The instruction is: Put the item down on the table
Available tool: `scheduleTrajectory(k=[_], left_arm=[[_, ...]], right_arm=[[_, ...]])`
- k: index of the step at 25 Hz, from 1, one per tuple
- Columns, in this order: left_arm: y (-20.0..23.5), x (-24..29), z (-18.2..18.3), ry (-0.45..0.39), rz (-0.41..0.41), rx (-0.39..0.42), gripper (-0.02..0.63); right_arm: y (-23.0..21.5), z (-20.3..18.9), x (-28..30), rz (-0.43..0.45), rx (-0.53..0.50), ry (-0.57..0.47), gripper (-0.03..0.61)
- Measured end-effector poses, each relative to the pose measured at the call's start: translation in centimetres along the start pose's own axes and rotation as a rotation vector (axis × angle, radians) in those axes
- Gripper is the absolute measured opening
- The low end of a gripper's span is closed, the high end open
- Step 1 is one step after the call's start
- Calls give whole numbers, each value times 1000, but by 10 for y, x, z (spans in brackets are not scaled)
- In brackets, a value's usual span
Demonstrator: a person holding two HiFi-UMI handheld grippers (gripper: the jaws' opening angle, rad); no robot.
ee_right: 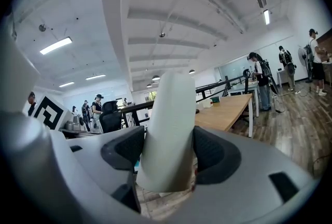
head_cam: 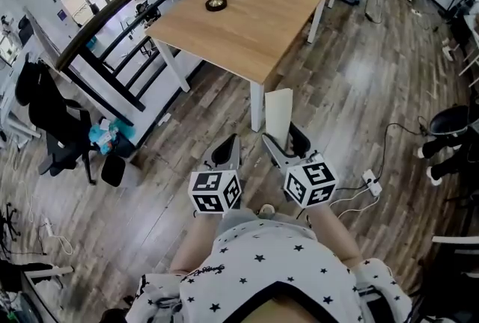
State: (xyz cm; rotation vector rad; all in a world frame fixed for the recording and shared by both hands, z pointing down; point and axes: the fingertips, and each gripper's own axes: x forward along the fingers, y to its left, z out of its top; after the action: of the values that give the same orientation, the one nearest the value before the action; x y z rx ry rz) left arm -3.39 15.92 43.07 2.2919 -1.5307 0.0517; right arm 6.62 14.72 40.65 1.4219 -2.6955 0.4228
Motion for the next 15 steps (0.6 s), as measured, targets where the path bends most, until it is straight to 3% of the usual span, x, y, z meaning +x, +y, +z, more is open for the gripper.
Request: scheduleTrajectory(k=[15], left_arm=[[-22, -8, -14, -13, 33, -25, 12]], right_arm=[[-5, -9, -20, 51, -11, 19, 291]])
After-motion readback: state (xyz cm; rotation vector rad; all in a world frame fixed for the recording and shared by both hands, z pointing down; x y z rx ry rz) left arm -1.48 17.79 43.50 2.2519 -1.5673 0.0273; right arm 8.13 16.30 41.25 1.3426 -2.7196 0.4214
